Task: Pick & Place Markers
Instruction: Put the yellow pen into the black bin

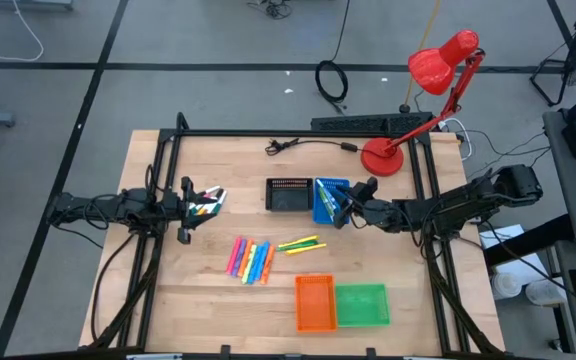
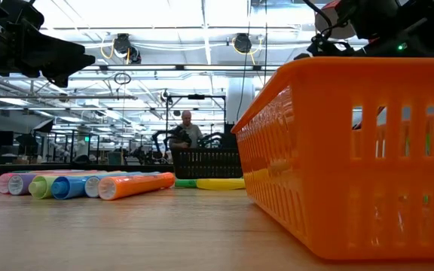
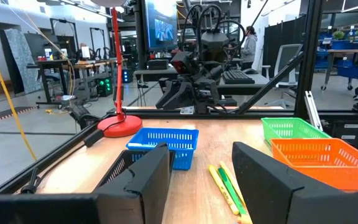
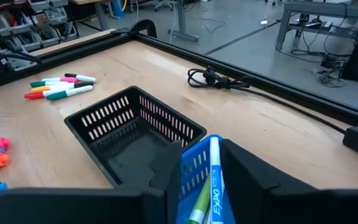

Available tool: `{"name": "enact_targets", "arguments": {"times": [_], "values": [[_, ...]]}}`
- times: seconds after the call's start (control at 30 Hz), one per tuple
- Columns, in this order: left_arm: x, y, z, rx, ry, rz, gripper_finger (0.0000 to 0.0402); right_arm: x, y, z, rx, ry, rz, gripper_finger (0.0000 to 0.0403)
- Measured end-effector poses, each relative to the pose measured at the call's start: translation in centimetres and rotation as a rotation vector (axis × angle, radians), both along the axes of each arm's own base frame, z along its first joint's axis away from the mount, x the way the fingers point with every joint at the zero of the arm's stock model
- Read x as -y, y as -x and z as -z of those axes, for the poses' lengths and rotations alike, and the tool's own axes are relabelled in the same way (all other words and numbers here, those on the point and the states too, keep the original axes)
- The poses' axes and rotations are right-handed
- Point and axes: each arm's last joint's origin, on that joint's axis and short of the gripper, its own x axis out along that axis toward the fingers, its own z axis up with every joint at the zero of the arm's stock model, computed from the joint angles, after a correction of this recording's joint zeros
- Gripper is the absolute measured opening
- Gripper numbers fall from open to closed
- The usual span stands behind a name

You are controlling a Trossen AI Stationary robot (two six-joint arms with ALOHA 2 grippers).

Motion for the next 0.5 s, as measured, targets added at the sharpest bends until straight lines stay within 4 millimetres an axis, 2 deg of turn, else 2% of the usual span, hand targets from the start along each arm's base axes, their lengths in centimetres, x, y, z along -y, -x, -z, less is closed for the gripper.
{"name": "enact_targets", "arguments": {"times": [0.2, 0.33, 0.5], "values": [[0.0, 0.0, 0.0, 0.000, 0.000, 0.000, 0.0182, 0.2, -1.0, 0.6, 0.035, -0.083, -0.158, 0.0094], [0.0, 0.0, 0.0, 0.000, 0.000, 0.000, 0.0182, -0.1, -1.9, 1.0, 0.067, -0.071, -0.291, 0.0094], [0.0, 0.0, 0.0, -0.001, 0.000, 0.000, 0.0182, -1.0, -2.4, 0.4, 0.136, -0.097, -0.617, 0.0093]]}}
